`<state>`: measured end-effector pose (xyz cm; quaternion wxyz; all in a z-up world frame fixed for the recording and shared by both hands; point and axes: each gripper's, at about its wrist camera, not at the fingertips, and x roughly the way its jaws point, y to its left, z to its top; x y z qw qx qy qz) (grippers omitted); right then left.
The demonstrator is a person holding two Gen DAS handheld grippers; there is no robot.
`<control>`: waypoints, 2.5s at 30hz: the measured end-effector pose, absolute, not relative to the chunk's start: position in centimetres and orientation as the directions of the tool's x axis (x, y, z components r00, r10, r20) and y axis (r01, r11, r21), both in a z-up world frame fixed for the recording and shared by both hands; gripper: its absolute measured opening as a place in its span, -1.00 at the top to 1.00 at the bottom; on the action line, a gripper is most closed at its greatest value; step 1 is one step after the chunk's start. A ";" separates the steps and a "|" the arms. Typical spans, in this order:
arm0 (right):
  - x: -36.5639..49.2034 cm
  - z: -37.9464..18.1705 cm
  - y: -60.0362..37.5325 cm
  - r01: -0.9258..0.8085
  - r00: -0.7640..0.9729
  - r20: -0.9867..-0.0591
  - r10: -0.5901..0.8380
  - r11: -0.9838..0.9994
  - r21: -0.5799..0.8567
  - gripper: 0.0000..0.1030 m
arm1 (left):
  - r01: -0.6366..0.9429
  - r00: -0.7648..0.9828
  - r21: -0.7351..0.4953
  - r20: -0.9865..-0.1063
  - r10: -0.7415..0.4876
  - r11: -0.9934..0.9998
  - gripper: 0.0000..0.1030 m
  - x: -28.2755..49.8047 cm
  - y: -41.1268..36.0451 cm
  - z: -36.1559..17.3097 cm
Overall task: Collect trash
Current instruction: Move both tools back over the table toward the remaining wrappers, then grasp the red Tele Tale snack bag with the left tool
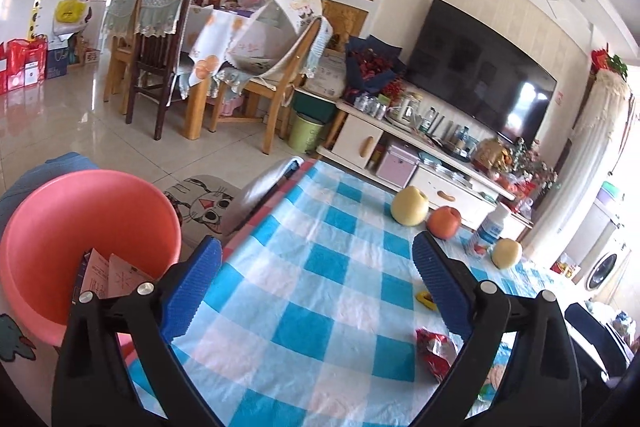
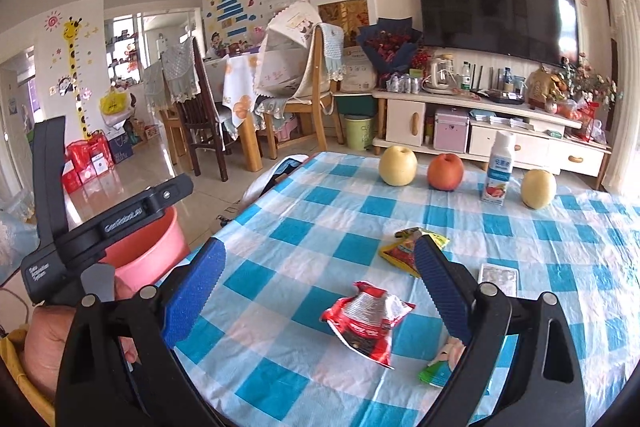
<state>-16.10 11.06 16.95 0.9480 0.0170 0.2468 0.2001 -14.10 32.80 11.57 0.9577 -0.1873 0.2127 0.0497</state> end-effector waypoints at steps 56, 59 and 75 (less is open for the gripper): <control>-4.1 6.4 -7.4 -0.068 0.585 -0.749 0.311 0.939 0.337 -0.83 | 0.168 0.685 -0.062 -0.711 -0.161 0.984 -0.81 -8.2 13.8 2.6; -3.1 5.4 -6.0 -0.096 0.567 -0.772 0.286 0.954 0.284 -0.83 | 0.173 0.674 -0.056 -0.722 -0.160 0.983 -0.62 -7.7 13.8 2.3; 0.1 2.4 -3.5 -0.135 0.572 -0.810 0.129 0.989 0.062 -0.58 | 0.244 0.634 -0.072 -0.743 -0.215 0.967 -0.28 -6.4 13.7 1.2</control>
